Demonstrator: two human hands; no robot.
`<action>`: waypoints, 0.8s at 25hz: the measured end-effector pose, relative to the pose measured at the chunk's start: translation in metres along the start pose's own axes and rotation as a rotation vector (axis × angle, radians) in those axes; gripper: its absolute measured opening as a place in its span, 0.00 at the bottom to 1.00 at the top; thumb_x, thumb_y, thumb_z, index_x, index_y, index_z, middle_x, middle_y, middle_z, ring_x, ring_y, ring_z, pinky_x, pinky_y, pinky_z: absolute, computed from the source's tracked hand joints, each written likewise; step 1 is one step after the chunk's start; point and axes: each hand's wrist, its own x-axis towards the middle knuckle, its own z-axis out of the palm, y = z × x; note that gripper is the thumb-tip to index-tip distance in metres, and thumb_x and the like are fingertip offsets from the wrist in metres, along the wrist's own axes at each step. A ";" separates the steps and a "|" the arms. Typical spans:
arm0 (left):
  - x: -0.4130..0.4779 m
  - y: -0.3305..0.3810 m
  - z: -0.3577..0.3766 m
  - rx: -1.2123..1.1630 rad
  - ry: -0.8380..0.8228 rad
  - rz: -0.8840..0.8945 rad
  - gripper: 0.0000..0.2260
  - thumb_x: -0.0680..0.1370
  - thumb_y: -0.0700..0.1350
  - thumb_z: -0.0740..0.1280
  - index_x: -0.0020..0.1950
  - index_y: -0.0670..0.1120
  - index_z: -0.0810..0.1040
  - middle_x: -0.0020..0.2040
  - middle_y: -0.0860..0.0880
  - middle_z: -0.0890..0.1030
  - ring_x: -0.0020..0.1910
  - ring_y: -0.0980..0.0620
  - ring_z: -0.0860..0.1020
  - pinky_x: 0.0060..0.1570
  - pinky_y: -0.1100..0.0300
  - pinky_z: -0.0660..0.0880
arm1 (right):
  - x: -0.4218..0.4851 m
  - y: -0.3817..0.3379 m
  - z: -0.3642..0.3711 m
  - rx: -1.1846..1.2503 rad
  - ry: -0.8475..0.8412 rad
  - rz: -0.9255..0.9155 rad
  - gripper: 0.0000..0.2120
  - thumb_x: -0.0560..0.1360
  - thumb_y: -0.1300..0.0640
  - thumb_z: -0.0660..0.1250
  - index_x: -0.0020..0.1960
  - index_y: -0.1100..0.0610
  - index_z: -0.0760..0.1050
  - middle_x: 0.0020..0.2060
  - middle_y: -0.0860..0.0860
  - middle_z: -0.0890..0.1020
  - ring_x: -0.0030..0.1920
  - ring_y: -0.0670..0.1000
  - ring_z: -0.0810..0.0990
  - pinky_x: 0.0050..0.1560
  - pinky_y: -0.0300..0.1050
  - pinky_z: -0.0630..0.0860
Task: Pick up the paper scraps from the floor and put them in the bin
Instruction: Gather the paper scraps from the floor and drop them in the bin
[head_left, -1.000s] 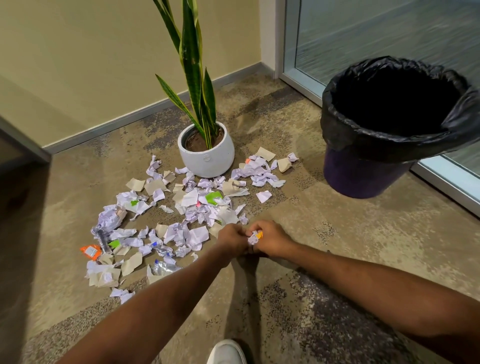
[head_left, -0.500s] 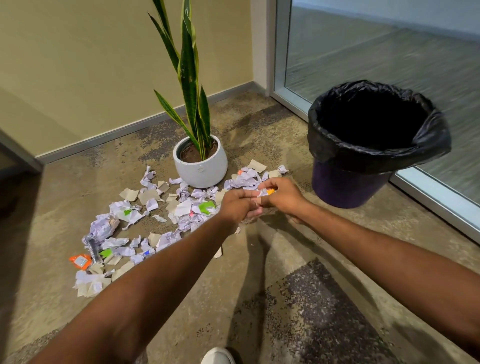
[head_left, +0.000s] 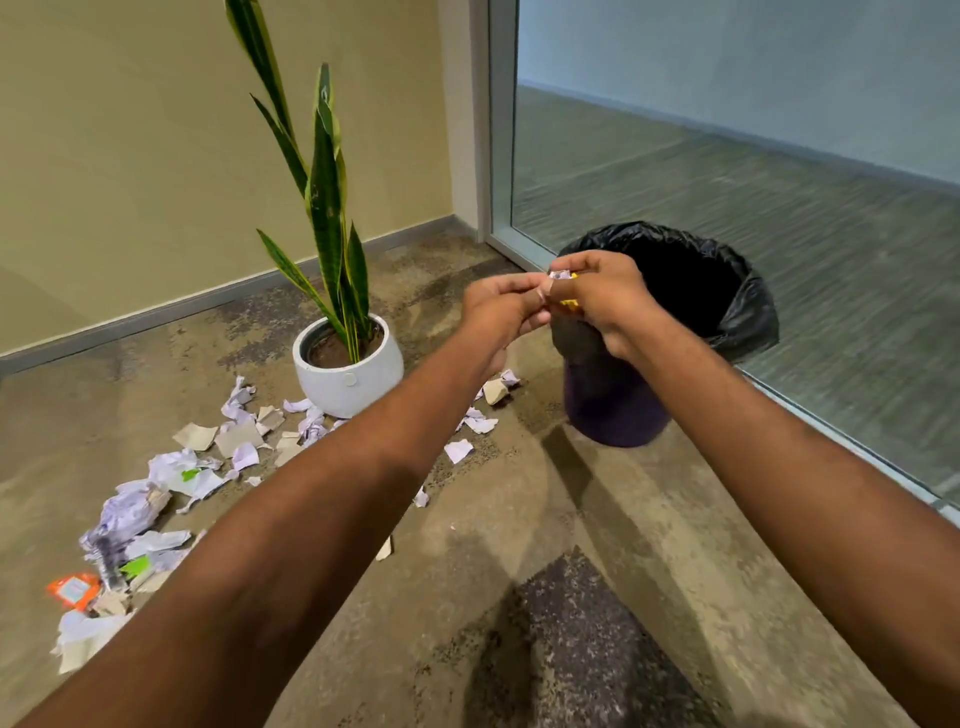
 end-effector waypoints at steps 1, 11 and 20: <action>0.003 0.007 0.015 -0.001 -0.017 0.007 0.11 0.80 0.32 0.70 0.63 0.35 0.83 0.51 0.40 0.86 0.41 0.52 0.85 0.39 0.66 0.84 | 0.004 -0.007 -0.012 0.041 0.026 0.022 0.14 0.75 0.71 0.75 0.59 0.62 0.80 0.47 0.57 0.84 0.42 0.51 0.85 0.45 0.45 0.85; 0.017 0.020 0.078 0.037 -0.133 -0.099 0.13 0.83 0.32 0.64 0.67 0.39 0.78 0.53 0.40 0.83 0.52 0.42 0.84 0.58 0.47 0.84 | 0.036 0.003 -0.085 0.325 0.254 0.273 0.19 0.80 0.64 0.72 0.69 0.62 0.75 0.70 0.62 0.72 0.66 0.63 0.75 0.57 0.63 0.84; 0.011 0.007 0.015 0.062 -0.012 -0.093 0.11 0.80 0.31 0.65 0.60 0.43 0.79 0.48 0.41 0.85 0.37 0.48 0.83 0.46 0.51 0.85 | 0.007 0.007 -0.043 0.270 0.127 0.094 0.06 0.80 0.67 0.69 0.55 0.63 0.81 0.40 0.57 0.84 0.36 0.51 0.85 0.39 0.43 0.84</action>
